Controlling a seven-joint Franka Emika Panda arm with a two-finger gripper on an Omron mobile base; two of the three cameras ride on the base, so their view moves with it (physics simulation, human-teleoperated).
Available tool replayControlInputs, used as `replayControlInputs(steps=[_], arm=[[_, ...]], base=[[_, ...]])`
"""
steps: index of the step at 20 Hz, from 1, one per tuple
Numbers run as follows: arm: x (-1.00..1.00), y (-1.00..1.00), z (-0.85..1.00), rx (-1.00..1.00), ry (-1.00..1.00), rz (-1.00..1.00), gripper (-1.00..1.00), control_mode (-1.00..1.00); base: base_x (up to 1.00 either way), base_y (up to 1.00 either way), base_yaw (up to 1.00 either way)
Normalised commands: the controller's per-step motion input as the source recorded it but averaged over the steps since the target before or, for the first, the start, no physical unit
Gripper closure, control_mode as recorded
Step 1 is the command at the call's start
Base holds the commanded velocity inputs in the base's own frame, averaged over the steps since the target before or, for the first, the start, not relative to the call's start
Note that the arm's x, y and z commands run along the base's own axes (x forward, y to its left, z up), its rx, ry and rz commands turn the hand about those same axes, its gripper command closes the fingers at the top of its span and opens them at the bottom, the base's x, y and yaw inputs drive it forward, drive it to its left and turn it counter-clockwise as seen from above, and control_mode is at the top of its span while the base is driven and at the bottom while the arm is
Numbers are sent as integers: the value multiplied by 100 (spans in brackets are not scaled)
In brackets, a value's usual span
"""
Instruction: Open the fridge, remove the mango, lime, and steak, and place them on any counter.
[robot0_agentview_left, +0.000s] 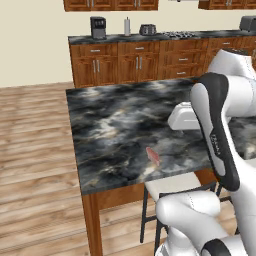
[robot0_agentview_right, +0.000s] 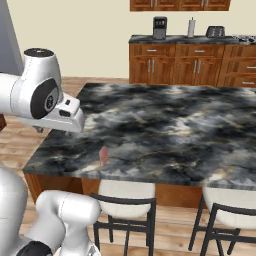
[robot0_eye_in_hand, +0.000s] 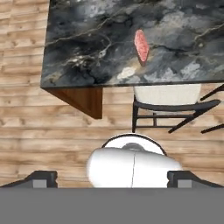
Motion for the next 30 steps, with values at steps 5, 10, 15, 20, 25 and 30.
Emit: replayControlInputs(steps=[5, 10, 15, 20, 25, 30], arm=[[-33, 0, 33, 0, -21, -13, -100, -100], [-3, 0, 0, 0, -9, -3, -100, -100], [-2, 0, -1, 0, -5, 0, -100, -100], [0, 0, 0, 0, 0, 0, -100, 100], [0, 0, 0, 0, 0, 0, -100, 100], [0, 0, 0, 0, 0, 0, -100, 100]], base=[[0, 0, 0], [0, 0, 0], [0, 0, 0], [-2, 0, 0], [-45, 1, 23], [-66, 13, 60]])
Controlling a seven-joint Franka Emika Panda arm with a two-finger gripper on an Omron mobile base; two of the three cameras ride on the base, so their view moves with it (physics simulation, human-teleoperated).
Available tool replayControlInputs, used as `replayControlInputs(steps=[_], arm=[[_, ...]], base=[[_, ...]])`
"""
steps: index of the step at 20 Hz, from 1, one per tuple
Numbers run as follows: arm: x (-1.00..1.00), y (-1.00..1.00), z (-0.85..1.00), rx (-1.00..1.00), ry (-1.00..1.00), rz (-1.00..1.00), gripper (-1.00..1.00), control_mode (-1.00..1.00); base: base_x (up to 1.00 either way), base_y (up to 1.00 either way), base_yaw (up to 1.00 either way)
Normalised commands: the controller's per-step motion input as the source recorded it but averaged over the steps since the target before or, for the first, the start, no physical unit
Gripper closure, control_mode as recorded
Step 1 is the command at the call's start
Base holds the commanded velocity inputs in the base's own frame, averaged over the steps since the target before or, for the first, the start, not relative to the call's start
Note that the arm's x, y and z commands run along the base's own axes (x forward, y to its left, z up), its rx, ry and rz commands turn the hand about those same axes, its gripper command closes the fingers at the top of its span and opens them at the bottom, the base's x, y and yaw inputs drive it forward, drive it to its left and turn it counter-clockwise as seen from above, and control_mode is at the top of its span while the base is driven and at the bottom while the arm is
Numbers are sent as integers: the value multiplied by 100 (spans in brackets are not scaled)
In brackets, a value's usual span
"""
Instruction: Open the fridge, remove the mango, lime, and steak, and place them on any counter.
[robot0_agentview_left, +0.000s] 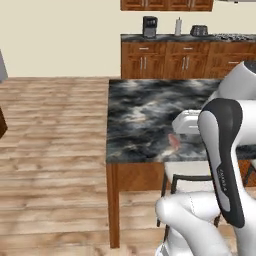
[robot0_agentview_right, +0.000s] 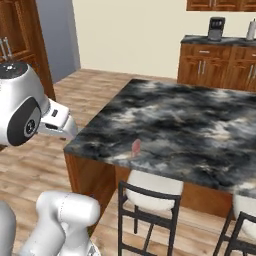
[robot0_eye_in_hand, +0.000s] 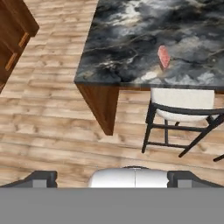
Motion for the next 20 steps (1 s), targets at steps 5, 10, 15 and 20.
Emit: replayControlInputs(steps=[5, 10, 15, 20], arm=[[0, 0, 0, 0, 0, 0, -100, 100], [0, 0, 0, 0, 0, 0, -100, 100], [0, 0, 0, 0, 0, 0, -100, 100], [0, 0, 0, 0, 0, 0, -100, 100]], base=[[-65, 25, 83], [-29, 55, 91], [-8, 54, 96], [35, 31, 83]])
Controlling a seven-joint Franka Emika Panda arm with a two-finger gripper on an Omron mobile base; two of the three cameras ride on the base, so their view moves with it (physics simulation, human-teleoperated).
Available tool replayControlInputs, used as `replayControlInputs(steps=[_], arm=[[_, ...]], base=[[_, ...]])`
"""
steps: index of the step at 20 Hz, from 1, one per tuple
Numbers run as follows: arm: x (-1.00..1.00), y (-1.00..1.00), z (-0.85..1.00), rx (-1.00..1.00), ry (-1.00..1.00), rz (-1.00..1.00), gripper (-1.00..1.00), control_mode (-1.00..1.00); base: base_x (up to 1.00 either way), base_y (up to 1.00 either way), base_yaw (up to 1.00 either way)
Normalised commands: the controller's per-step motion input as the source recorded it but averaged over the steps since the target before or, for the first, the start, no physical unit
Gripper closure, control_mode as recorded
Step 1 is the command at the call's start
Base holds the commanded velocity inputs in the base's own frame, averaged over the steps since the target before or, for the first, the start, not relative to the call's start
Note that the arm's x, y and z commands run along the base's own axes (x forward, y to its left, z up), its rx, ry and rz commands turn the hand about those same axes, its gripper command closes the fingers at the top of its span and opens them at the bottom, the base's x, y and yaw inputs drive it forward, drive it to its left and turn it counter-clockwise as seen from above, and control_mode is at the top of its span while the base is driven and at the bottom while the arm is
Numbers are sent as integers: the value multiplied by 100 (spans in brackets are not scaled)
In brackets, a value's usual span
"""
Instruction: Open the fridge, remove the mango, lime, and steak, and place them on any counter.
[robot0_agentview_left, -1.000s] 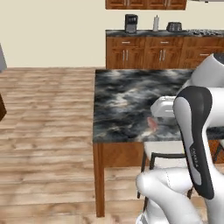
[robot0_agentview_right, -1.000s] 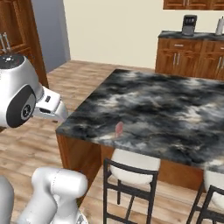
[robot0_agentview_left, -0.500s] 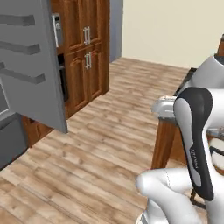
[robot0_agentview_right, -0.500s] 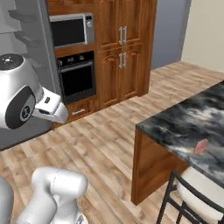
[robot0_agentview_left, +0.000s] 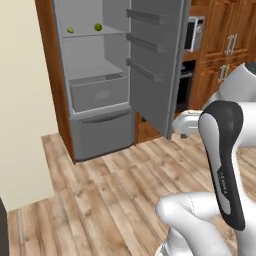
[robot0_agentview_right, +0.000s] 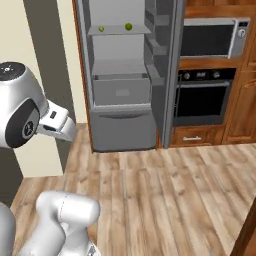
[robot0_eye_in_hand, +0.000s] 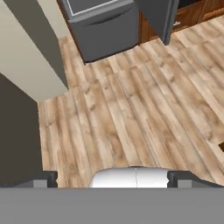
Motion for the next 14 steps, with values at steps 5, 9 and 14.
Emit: replayControlInputs(steps=[5, 9, 14], arm=[[0, 0, 0, 0, 0, 0, -100, 100], [0, 0, 0, 0, 0, 0, -100, 100], [0, 0, 0, 0, 0, 0, -100, 100]], base=[[99, 5, 18], [100, 3, 0], [100, 0, 0]])
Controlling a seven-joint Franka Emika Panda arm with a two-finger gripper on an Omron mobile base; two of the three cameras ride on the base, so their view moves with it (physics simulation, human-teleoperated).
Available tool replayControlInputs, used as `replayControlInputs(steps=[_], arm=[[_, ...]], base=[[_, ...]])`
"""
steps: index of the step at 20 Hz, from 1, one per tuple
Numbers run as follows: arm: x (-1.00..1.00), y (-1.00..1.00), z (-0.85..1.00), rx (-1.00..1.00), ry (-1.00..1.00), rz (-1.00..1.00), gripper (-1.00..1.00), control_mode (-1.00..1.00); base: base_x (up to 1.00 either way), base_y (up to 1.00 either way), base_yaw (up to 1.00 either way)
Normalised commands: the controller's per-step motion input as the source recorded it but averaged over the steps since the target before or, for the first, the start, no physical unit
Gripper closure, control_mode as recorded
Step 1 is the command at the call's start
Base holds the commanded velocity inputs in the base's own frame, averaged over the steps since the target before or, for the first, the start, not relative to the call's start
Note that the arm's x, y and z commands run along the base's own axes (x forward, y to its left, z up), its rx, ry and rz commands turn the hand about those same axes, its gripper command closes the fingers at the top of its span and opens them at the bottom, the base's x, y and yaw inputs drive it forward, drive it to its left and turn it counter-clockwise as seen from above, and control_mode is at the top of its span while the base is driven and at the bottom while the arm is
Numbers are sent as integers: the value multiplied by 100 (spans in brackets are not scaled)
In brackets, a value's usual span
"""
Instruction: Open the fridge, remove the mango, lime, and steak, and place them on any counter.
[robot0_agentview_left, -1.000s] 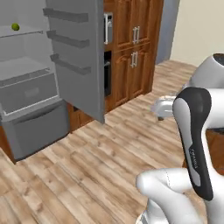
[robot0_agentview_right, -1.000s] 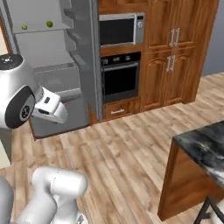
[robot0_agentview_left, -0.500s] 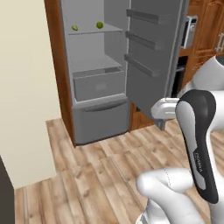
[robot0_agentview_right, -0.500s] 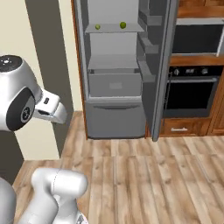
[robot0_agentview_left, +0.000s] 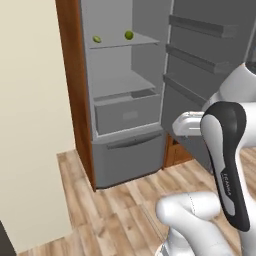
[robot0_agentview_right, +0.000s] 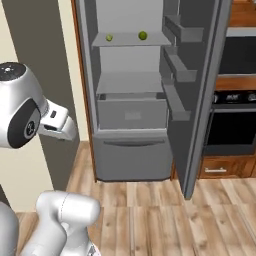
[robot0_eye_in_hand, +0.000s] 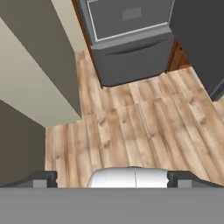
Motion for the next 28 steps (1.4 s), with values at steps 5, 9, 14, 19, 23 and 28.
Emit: replayControlInputs(steps=[5, 9, 14, 19, 23, 28], arm=[[0, 0, 0, 0, 0, 0, -100, 100], [0, 0, 0, 0, 0, 0, -100, 100], [0, 0, 0, 0, 0, 0, -100, 100], [0, 0, 0, 0, 0, 0, -100, 100], [0, 0, 0, 0, 0, 0, -100, 100], [0, 0, 0, 0, 0, 0, -100, 100]], base=[[100, -7, 4], [100, -23, 18], [100, -40, 20], [100, -35, 10], [100, 0, 4], [94, -4, 1]])
